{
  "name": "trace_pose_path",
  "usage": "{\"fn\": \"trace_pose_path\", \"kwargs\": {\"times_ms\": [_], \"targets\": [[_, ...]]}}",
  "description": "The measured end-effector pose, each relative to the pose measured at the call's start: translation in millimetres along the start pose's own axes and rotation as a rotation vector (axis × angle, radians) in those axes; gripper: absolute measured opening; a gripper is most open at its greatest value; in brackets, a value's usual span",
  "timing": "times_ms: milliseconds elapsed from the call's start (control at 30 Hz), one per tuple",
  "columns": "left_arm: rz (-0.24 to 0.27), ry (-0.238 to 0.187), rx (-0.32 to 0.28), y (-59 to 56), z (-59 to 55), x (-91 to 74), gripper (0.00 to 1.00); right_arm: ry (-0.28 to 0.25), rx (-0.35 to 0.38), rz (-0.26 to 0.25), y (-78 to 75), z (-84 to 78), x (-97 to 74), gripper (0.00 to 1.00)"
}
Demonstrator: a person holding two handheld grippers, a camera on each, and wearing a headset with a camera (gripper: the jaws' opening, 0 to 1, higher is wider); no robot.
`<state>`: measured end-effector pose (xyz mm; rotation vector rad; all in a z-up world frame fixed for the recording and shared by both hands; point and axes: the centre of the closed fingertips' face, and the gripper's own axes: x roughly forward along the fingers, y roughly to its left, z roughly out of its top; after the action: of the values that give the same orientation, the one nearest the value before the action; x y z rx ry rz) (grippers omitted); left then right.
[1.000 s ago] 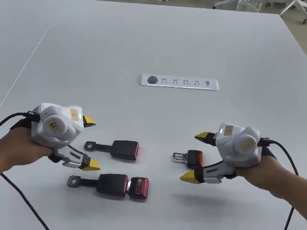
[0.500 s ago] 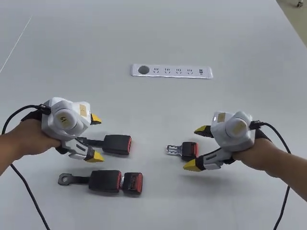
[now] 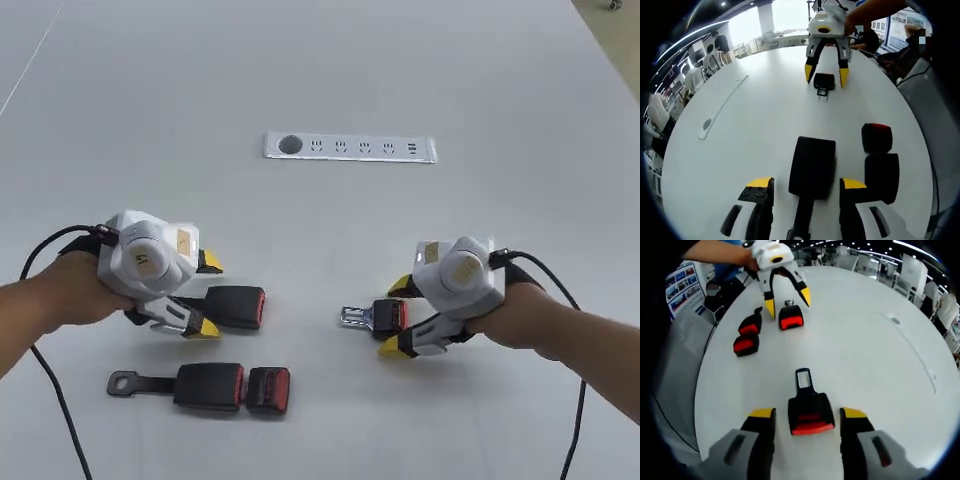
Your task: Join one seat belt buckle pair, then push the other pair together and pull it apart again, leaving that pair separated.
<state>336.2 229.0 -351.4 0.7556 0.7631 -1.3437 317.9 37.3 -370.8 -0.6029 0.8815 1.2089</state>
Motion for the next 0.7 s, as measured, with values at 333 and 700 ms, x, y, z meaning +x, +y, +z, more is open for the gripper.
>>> {"fn": "trace_pose_path", "kwargs": {"times_ms": [333, 700], "targets": [[-0.045, 0.012, 0.029, -5.9, -5.1, 0.8, 0.39, 0.035, -0.030, -0.006, -1.4, -2.8, -1.0, 0.38], [-0.047, 0.026, 0.015, -4.7, -6.3, 2.5, 0.33, 0.057, -0.067, 0.008, -1.3, -1.3, -0.1, 0.35]]}}
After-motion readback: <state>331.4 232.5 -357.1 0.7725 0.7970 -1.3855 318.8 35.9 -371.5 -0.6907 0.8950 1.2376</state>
